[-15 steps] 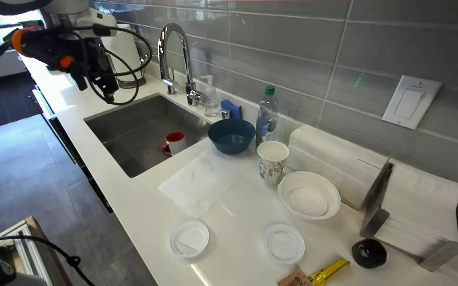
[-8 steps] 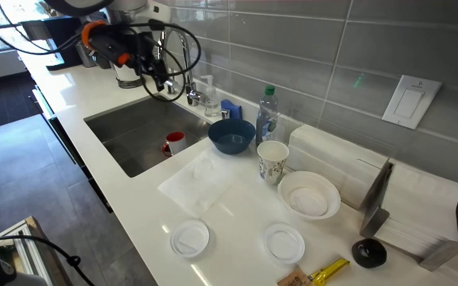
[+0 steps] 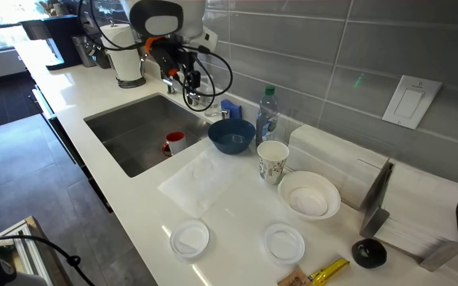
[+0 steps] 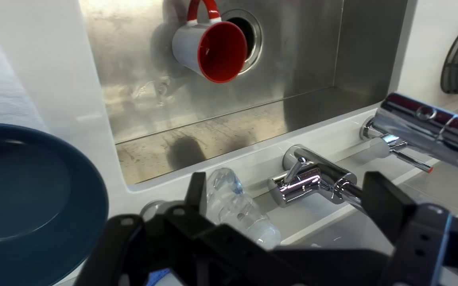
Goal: Turn on the tap
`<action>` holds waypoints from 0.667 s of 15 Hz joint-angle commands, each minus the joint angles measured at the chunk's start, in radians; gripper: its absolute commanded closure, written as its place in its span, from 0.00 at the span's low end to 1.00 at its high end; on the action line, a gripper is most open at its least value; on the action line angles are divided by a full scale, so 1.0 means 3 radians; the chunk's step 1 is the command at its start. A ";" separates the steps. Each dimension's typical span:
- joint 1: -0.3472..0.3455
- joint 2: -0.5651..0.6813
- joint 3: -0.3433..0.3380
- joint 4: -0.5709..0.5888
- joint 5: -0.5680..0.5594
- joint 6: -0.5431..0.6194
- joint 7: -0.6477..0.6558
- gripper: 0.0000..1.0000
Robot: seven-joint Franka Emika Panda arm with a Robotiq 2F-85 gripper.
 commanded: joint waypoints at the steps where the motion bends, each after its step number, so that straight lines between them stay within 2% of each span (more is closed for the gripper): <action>1: -0.0181 0.0660 0.0211 0.0707 0.0253 -0.0233 0.0027 0.00; 4: -0.0213 0.1011 0.0335 0.1032 0.0218 -0.0349 0.0123 0.00; 5: -0.0205 0.0744 0.0311 0.0677 0.0138 -0.0165 0.0039 0.00; 10: -0.0217 0.0817 0.0334 0.0735 0.0129 -0.0156 0.0044 0.00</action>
